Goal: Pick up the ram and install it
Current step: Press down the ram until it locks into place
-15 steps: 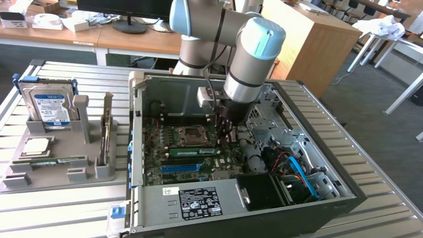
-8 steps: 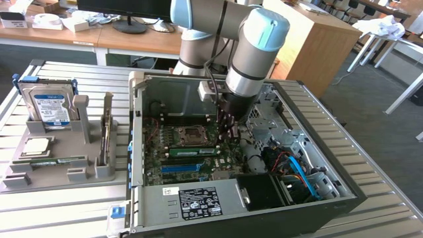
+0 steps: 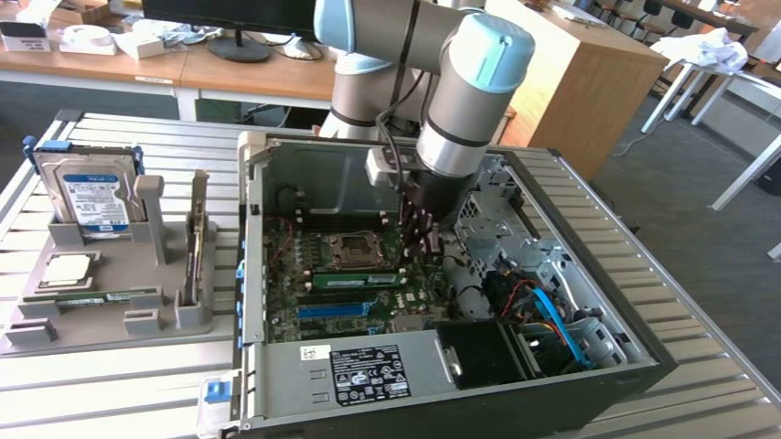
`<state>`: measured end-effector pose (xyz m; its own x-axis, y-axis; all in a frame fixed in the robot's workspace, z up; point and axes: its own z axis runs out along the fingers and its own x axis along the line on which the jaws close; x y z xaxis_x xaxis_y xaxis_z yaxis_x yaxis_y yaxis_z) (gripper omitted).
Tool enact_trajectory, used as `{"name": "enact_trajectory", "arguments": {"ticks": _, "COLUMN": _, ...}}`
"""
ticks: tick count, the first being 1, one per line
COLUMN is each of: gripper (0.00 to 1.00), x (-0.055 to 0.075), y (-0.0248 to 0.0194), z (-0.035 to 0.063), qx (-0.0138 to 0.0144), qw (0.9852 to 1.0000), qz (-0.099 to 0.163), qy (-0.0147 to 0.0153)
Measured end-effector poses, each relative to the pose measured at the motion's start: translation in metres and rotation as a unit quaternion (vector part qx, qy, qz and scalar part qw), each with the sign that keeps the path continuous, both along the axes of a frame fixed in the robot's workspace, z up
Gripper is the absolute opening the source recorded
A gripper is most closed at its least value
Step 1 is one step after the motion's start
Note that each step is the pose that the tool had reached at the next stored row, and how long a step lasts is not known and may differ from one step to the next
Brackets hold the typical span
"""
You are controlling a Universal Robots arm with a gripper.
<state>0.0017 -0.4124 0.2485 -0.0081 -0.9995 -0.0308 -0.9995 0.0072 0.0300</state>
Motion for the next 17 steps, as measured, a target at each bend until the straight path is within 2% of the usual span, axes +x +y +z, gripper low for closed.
{"name": "enact_trajectory", "arguments": {"ticks": 17, "gripper": 0.10, "x": -0.053, "y": 0.0000, "z": -0.0006, "qx": 0.0001, "qw": 1.0000, "qz": 0.000, "qy": 0.0000}}
